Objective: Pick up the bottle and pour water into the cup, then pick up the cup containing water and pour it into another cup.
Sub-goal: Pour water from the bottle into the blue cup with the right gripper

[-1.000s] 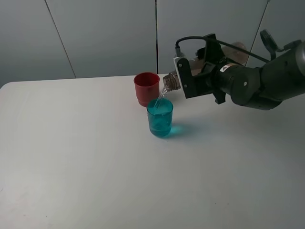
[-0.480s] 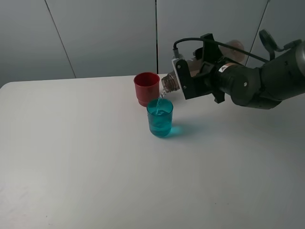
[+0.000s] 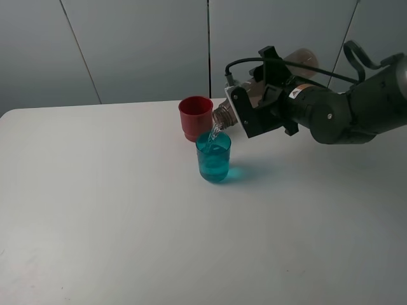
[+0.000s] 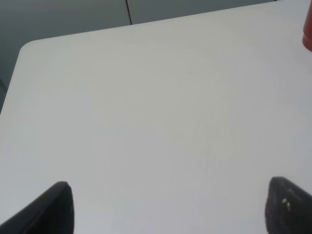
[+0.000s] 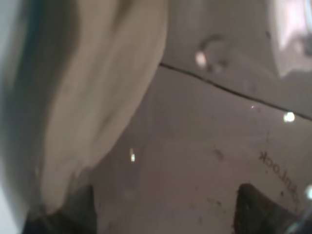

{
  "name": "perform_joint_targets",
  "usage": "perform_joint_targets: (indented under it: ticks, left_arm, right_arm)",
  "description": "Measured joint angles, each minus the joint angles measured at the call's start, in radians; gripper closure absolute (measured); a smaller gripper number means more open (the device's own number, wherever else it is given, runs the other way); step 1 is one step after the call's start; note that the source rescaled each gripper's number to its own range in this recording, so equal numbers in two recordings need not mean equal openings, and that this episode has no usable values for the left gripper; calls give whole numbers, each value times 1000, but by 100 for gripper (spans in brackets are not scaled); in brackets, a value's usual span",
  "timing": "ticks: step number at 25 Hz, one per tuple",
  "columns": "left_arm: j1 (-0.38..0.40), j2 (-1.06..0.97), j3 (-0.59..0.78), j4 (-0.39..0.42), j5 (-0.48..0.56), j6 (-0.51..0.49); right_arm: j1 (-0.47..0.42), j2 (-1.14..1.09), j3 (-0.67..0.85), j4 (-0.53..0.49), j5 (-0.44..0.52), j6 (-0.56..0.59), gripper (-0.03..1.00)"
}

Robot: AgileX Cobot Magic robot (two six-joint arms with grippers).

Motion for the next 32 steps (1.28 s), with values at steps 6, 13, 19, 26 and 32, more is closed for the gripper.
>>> perform_joint_targets:
  ticks: [6, 13, 19, 26, 32]
  left_arm:
    - [0, 0, 0, 0, 0, 0]
    - [0, 0, 0, 0, 0, 0]
    - [0, 0, 0, 0, 0, 0]
    - [0, 0, 0, 0, 0, -2]
    - [0, 0, 0, 0, 0, -2]
  right_arm:
    - [-7, 0, 5, -53, 0, 0, 92]
    - [-22, 0, 5, -79, -4, 0, 92]
    - [-24, 0, 5, -98, -12, 0, 92]
    - [-24, 0, 5, -132, -19, 0, 92]
    - [-24, 0, 5, -157, -19, 0, 92]
